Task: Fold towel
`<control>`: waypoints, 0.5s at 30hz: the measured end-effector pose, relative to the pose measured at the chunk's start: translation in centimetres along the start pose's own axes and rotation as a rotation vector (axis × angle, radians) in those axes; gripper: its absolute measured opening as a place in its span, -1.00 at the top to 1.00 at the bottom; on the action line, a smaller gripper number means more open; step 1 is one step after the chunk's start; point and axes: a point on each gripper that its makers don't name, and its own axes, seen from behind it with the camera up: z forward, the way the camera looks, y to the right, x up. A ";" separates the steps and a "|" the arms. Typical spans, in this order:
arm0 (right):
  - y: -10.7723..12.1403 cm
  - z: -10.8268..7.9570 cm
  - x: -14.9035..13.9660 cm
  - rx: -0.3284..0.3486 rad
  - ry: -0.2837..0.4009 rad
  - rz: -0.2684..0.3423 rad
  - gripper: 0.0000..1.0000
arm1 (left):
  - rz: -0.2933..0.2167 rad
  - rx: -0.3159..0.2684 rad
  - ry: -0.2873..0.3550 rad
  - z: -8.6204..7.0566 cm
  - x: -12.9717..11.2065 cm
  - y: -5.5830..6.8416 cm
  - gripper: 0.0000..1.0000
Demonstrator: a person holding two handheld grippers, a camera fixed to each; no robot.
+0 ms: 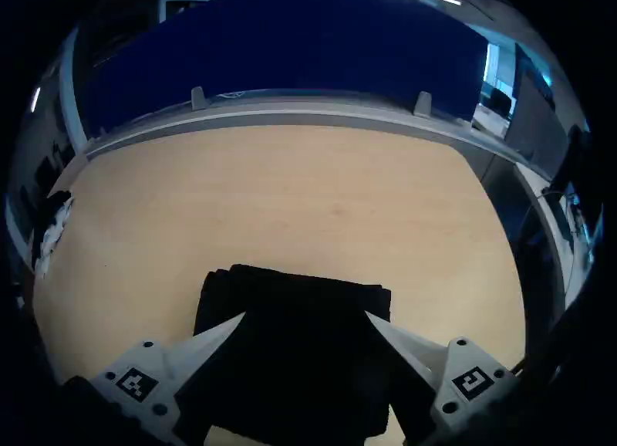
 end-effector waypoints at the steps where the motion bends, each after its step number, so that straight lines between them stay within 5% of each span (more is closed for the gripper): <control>1: 0.0 0.1 -0.1 0.001 -0.002 0.001 -1.00 | 0.000 0.001 0.000 0.1 0.0 0.0 -0.80; 8: 0.0 0.3 0.0 0.003 -0.004 -0.011 -1.00 | 0.002 0.001 -0.001 0.3 0.1 0.1 -0.79; 15: -0.6 -1.8 1.7 0.013 0.050 -0.004 -1.00 | 0.008 -0.007 0.003 0.3 0.4 0.3 -0.80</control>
